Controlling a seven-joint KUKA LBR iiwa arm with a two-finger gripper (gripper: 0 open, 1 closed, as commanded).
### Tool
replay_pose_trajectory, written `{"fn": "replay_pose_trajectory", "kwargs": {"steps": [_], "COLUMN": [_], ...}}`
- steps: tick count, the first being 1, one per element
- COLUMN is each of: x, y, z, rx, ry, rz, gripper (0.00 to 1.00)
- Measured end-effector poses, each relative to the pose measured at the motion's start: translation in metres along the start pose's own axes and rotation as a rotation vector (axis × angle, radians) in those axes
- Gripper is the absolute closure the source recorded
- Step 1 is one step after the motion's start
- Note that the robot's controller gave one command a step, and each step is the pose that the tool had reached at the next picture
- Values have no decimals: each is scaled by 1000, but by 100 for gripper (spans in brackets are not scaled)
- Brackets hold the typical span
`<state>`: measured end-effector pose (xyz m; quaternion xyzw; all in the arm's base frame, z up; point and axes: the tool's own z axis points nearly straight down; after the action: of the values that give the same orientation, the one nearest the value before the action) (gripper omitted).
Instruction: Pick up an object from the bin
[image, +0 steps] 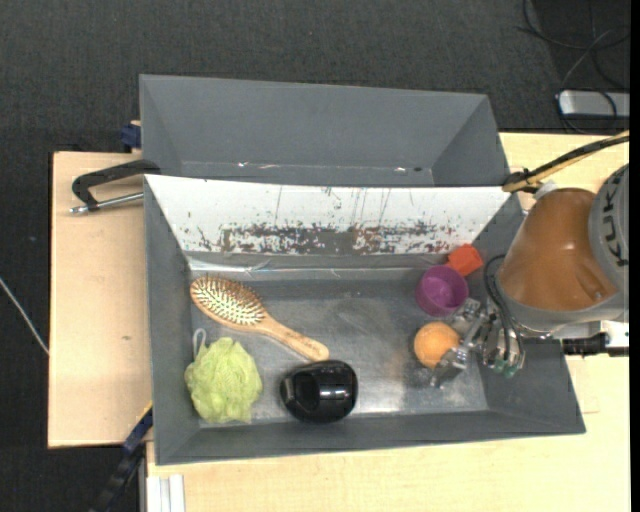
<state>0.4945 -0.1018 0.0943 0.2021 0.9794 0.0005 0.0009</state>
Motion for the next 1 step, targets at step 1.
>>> {"fn": "replay_pose_trajectory", "kwargs": {"steps": [1], "x": [1], "y": [0], "z": [-13], "rx": [1], "ry": [5], "rz": [0], "gripper": [100]}}
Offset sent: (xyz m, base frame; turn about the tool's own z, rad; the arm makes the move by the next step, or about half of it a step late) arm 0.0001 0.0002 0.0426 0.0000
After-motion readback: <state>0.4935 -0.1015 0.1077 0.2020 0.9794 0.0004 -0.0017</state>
